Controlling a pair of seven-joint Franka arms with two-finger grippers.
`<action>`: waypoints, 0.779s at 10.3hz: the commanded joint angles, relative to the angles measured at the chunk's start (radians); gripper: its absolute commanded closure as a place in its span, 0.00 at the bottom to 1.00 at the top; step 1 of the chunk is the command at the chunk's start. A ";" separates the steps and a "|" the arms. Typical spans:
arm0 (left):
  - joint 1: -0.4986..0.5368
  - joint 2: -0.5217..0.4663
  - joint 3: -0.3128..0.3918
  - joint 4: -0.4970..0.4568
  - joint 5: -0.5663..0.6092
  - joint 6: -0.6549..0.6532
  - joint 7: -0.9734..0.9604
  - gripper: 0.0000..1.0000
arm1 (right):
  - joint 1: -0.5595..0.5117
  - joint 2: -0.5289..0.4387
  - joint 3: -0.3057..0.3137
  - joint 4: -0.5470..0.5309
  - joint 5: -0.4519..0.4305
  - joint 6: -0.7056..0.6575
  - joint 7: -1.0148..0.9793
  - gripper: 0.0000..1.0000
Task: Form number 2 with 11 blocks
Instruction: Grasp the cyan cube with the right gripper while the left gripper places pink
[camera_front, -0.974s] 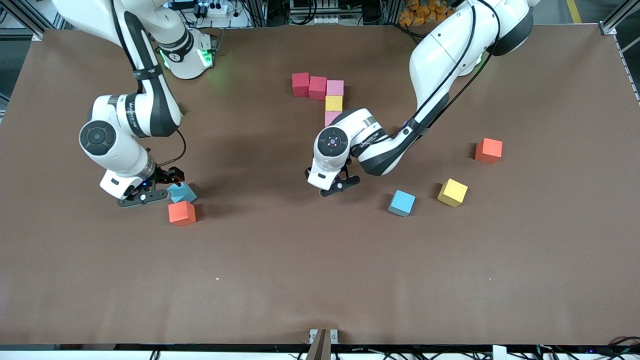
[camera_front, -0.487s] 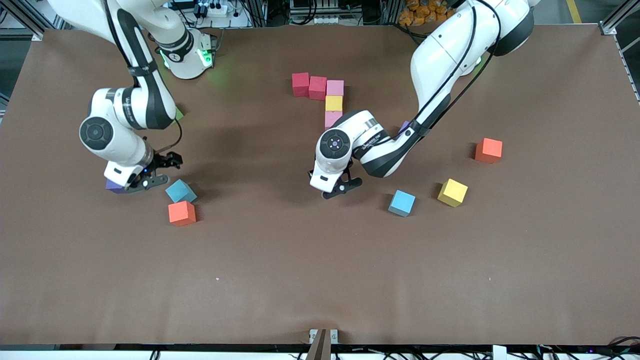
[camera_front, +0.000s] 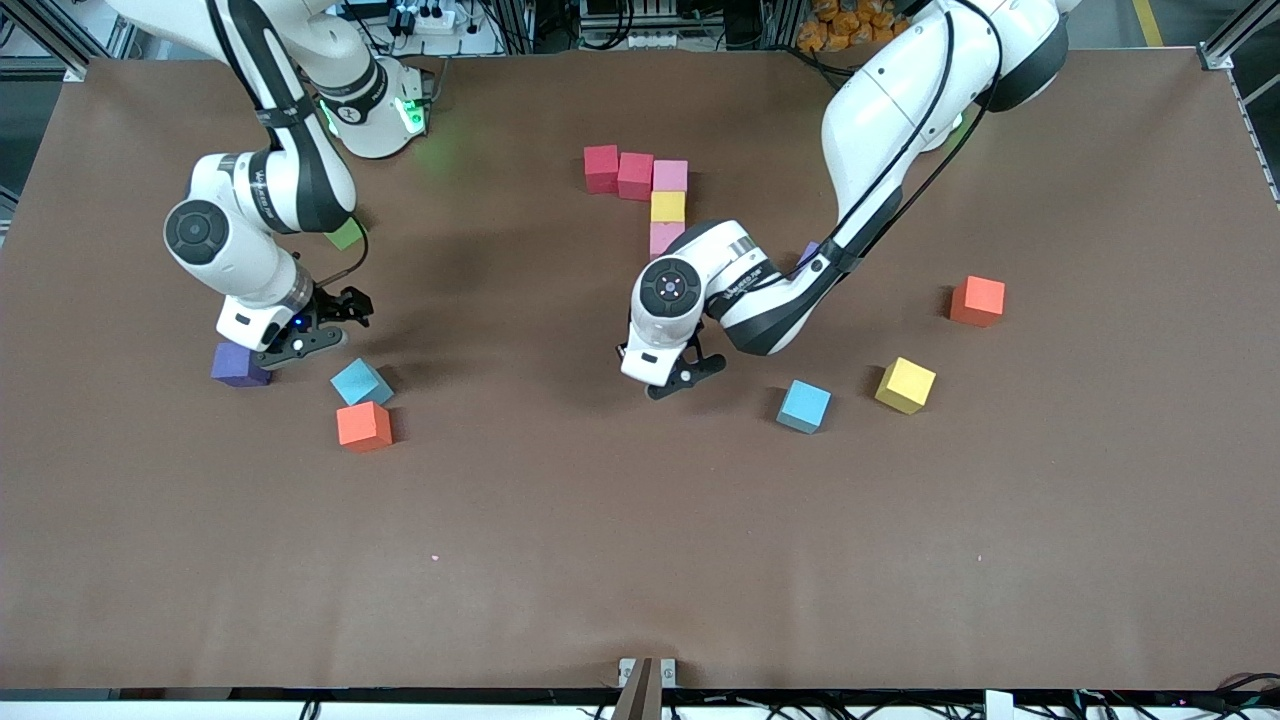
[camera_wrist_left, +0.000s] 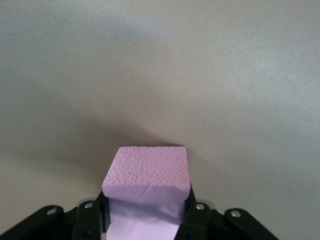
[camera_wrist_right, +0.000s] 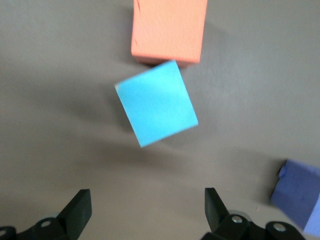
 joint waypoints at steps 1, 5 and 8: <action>-0.010 -0.066 0.002 -0.007 -0.014 -0.025 -0.179 0.90 | 0.003 0.022 0.000 0.023 -0.008 0.034 -0.103 0.00; -0.010 -0.106 -0.049 -0.008 -0.011 -0.030 -0.634 0.94 | -0.011 0.043 0.000 0.063 -0.001 0.046 -0.274 0.00; -0.029 -0.134 -0.069 -0.024 -0.007 -0.054 -0.933 0.94 | 0.004 0.091 0.005 0.078 0.000 0.090 -0.289 0.00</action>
